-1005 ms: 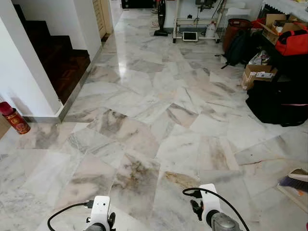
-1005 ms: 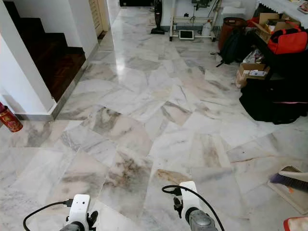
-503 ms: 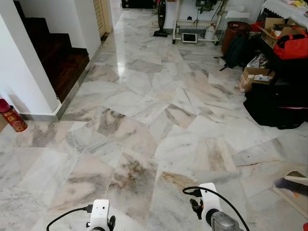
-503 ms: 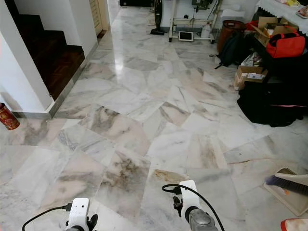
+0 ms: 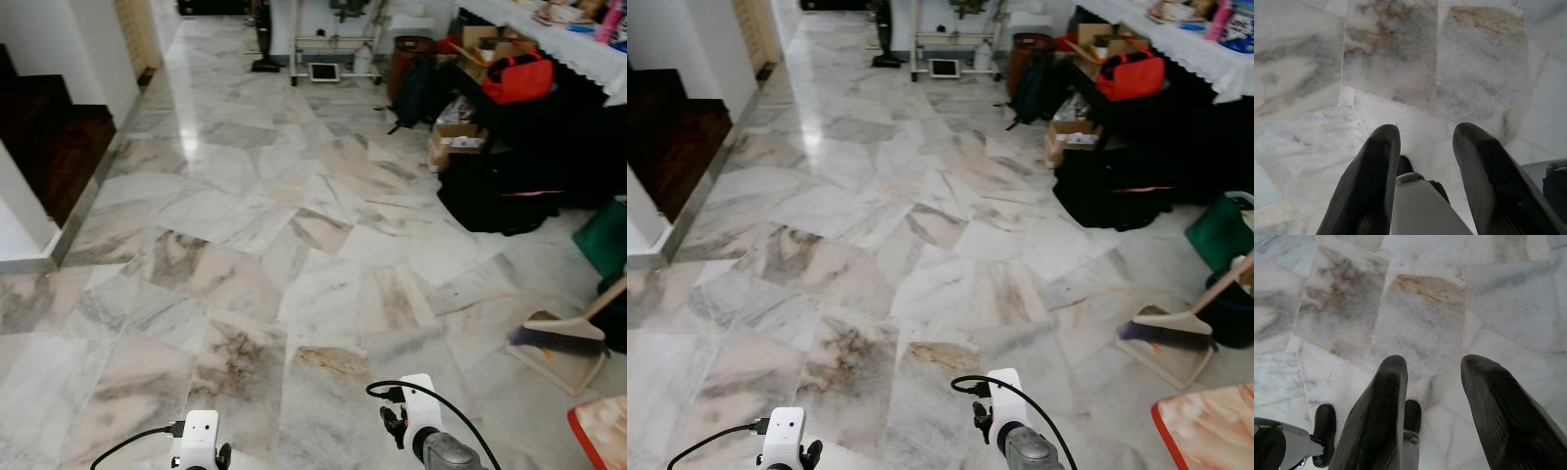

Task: Setting the table

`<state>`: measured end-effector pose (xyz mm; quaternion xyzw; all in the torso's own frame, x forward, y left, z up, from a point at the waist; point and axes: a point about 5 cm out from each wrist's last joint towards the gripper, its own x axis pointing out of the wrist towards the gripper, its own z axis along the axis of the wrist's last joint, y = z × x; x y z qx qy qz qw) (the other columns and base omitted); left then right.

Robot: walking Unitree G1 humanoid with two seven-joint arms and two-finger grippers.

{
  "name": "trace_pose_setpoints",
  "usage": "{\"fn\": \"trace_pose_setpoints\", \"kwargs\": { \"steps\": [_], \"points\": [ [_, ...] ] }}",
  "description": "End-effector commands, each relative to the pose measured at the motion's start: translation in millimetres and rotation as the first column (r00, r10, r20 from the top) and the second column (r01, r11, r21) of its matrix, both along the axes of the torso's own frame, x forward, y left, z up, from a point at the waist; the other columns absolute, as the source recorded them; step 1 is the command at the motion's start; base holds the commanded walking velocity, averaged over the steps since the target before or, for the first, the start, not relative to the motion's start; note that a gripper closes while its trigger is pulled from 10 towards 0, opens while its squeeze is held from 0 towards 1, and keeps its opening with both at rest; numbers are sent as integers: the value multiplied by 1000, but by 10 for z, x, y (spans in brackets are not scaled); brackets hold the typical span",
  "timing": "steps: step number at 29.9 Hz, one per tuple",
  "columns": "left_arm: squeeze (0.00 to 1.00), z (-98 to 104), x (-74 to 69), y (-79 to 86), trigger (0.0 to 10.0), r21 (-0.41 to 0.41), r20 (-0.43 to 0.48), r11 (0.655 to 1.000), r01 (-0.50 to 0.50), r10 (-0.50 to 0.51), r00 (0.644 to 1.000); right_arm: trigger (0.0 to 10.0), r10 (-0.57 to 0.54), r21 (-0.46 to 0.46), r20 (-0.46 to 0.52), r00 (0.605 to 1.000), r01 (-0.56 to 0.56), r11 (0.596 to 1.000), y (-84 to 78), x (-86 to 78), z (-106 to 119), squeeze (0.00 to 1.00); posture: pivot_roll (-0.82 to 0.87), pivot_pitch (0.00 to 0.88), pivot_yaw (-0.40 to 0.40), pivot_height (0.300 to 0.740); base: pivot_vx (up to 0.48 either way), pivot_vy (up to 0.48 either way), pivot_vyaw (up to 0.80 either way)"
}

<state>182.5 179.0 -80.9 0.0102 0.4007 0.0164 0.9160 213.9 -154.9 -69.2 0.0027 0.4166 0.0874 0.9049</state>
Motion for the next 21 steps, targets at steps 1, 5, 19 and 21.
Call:
{"fn": "trace_pose_setpoints", "kwargs": {
  "steps": [1, 5, 19, 21],
  "points": [
    [0, -17, -37, 3, 10000, 10, -9, 1000, 14, -13, 1000, 10000, -24, 2, -9, 1000, 24, 1000, -18, -25, -15, 0, 45, 0, -52, 732, 0, 0, -594],
    [0, -16, -35, -5, 10000, 9, -6, 1000, 17, -17, 1000, 10000, -44, 1, -16, 999, 44, 999, -36, -42, -26, 0, 43, 0, -46, 732, 0, 0, -591],
    [0, -17, -36, -19, 10000, 39, -13, 996, 76, -76, 997, 10000, -95, 0, -7, 995, 95, 996, -74, -47, -26, 0, 26, 0, -28, 732, 0, 0, -590],
    [0, -11, -22, -40, 10000, 36, -8, 995, 97, -97, 995, 10000, -99, 2, -8, 995, 99, 995, -74, -51, -28, 0, 23, 0, -26, 732, 0, 0, -594]
  ]
}}
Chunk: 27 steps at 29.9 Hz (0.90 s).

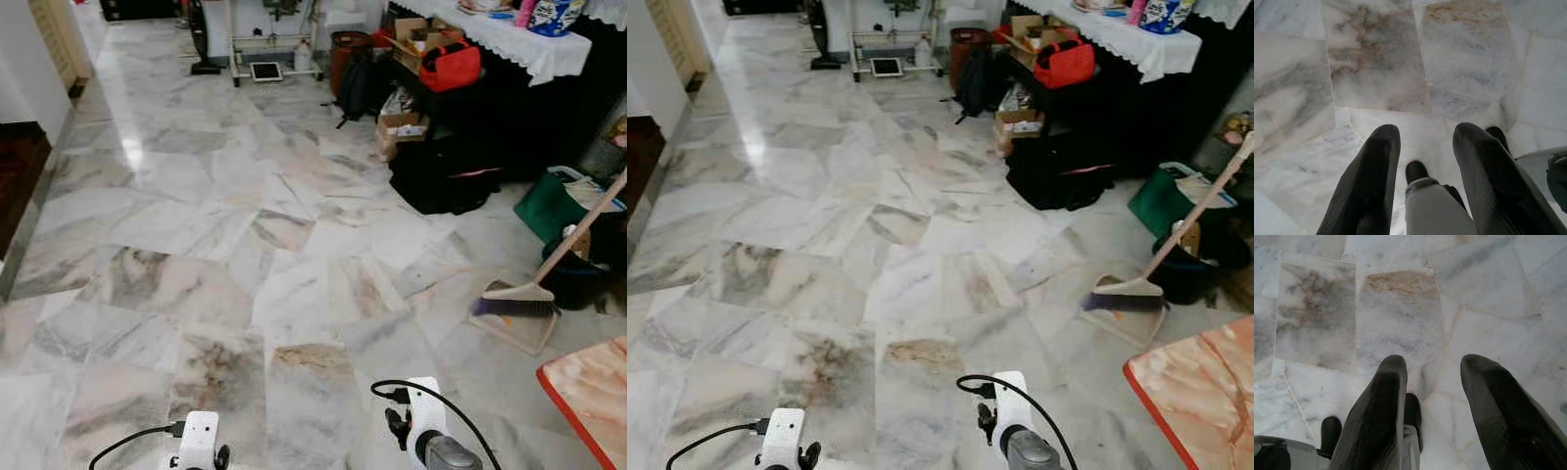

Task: Setting the table

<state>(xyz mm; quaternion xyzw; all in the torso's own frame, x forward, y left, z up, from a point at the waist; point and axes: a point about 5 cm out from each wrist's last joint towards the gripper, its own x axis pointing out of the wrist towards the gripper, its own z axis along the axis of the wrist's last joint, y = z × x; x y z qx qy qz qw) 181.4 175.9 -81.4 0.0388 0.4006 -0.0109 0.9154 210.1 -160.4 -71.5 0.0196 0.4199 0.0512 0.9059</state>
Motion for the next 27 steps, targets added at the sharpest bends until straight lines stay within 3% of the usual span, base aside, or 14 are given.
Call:
{"fn": "trace_pose_setpoints", "kwargs": {
  "steps": [1, 7, 16, 22, 27],
  "points": [
    [0, -4, -5, -19, 10000, 4, -3, 1000, 30, -30, 1000, 10000, -21, 3, 1, 1000, 21, 1000, -17, -13, -6, 0, 22, 0, -25, 732, 0, 0, -587],
    [0, -1, 5, -38, 10000, 42, -4, 995, 87, -87, 996, 10000, -30, 4, 3, 1000, 30, 1000, -16, -13, -6, 0, 17, 0, -19, 732, 0, -42, -594],
    [0, -6, -6, -32, 10000, 50, -10, 994, 95, -94, 996, 10000, -29, 2, 1, 1000, 29, 1000, -22, -15, -7, 0, 22, 0, -24, 732, 0, -278, -590],
    [0, -5, -1, -36, 10000, 76, -14, 989, 123, -123, 992, 10000, -31, 6, 2, 1000, 31, 1000, -21, -3, 0, 0, 19, 0, -19, 732, 0, 0, -589],
    [0, -13, -16, -44, 10000, 71, -16, 990, 119, -118, 993, 10000, -28, 2, -1, 1000, 28, 1000, -27, -6, -2, 0, 18, 0, -20, 732, 0, -370, -587]
  ]
}}
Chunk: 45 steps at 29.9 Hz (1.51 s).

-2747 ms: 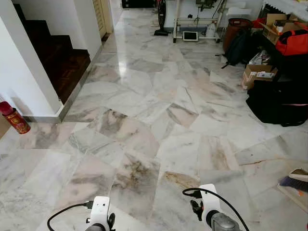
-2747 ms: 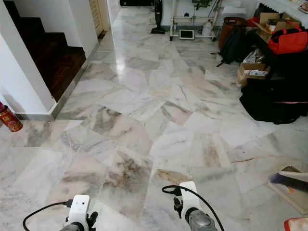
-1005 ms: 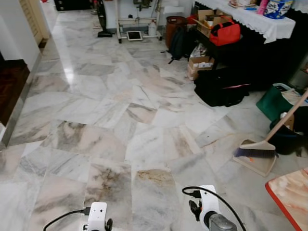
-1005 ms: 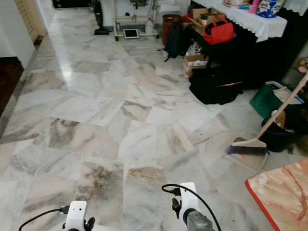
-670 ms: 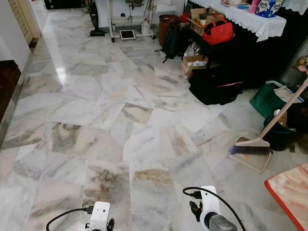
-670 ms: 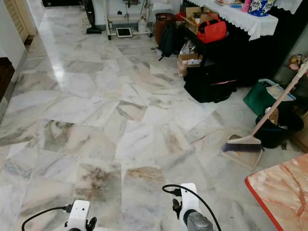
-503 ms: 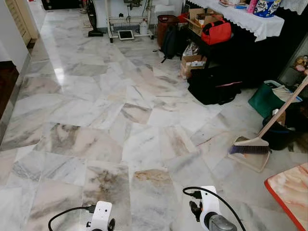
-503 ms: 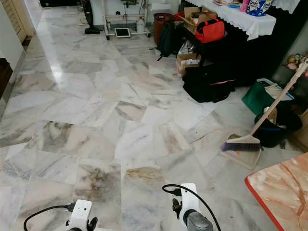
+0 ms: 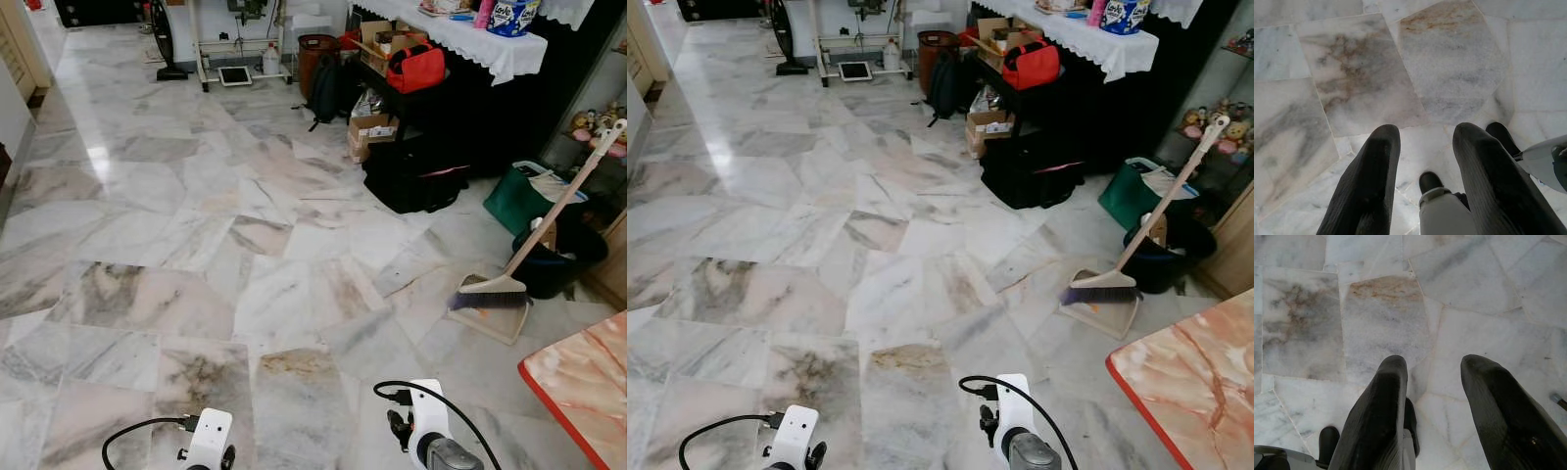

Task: Setting the table

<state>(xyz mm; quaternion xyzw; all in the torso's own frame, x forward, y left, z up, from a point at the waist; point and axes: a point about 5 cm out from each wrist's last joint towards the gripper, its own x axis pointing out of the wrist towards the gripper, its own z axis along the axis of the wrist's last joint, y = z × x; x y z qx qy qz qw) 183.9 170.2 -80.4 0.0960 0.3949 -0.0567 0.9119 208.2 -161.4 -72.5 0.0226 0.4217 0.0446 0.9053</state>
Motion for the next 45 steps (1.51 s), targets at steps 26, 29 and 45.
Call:
{"fn": "trace_pose_setpoints", "kwargs": {
  "steps": [26, 29, 45],
  "points": [
    [0, -11, -12, -25, 10000, -12, -4, 999, -37, 37, 999, 10000, -12, -19, 0, 1000, 12, 1000, -89, 4, 8, 0, 2, 0, -36, 732, 0, -153, -591],
    [0, -4, -1, -24, 10000, -12, 4, 999, -38, 38, 999, 10000, -9, -19, -2, 1000, 9, 1000, -85, 5, 8, 0, 2, 0, -37, 732, 0, 0, -592],
    [0, -20, -32, -14, 10000, -4, -9, 1000, -25, 25, 1000, 10000, 0, -19, -11, 1000, 0, 1000, -64, -8, -2, 0, 7, 0, -37, 732, 0, 0, -591]
  ]
}}
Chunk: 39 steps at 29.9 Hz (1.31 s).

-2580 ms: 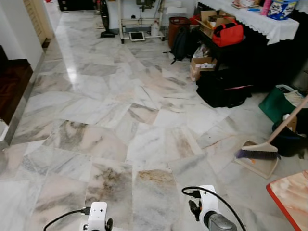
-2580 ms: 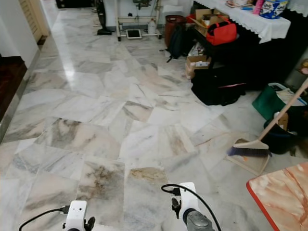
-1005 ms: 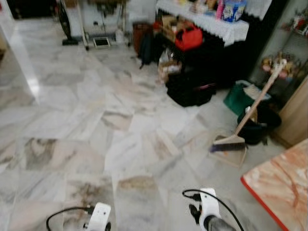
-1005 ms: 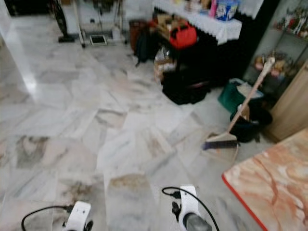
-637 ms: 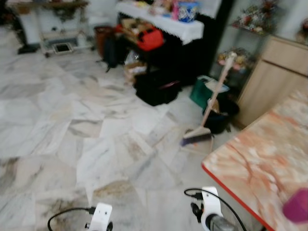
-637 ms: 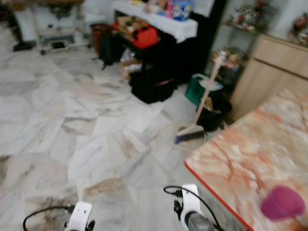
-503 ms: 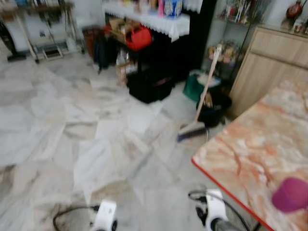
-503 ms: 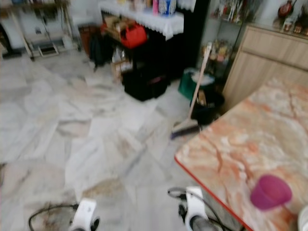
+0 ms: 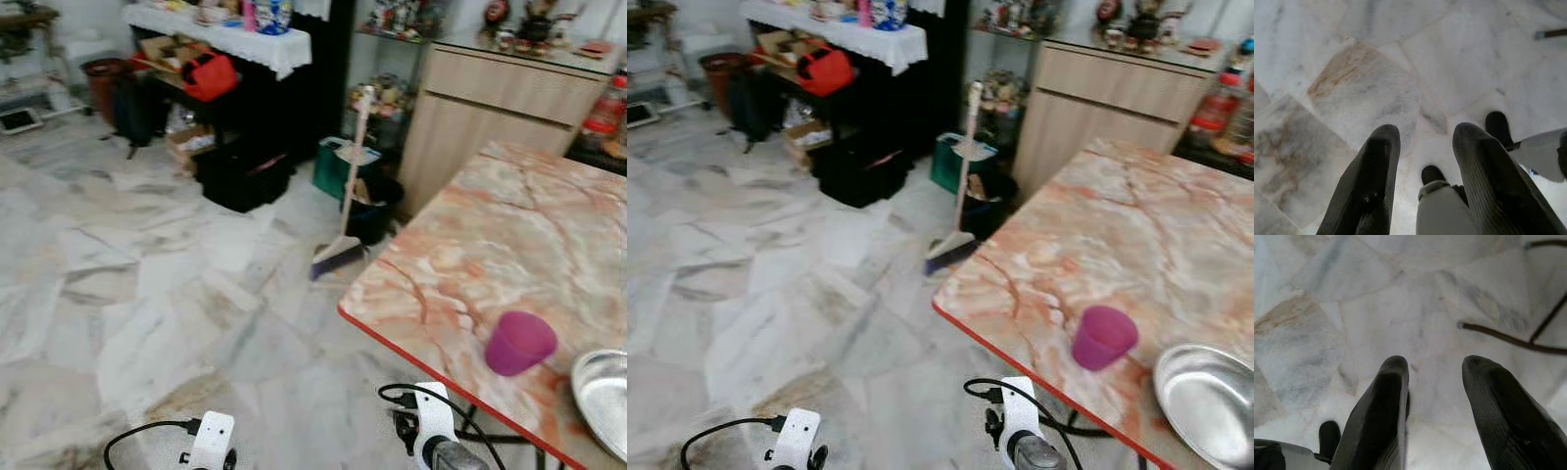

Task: Setting the table

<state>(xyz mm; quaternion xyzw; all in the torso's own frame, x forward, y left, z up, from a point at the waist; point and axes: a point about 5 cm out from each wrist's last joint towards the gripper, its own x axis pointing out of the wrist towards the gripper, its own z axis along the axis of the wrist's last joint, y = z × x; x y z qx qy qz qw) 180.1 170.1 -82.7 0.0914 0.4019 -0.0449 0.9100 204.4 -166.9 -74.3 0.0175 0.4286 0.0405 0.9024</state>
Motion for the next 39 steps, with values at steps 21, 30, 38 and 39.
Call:
{"fn": "trace_pose_setpoints", "kwargs": {
  "steps": [21, 30, 38, 39],
  "points": [
    [0, -14, -26, -13, 10000, -1, -10, 1000, 13, -13, 1000, 10000, 12, -6, -6, 1000, -12, 1000, -3, 17, 8, 0, 5, 0, -39, 732, -111, 0, -592],
    [0, -10, -17, 1, 10000, 4, -9, 1000, 4, -4, 1000, 10000, 8, -5, -7, 1000, -8, 1000, -4, 12, 5, 0, 0, 0, -35, 732, 0, 0, -592],
    [0, 10, 22, -7, 10000, -10, 4, 1000, 2, -2, 1000, 10000, -8, -5, -8, 1000, 8, 1000, -14, 5, 1, 0, -2, 0, -29, 732, 0, 0, -591],
    [0, 10, 22, -9, 10000, -10, 4, 1000, 4, -4, 1000, 10000, -18, -4, -9, 1000, 18, 1000, -21, -1, -2, 0, -2, 0, -28, 732, 0, 0, -587]
  ]
}}
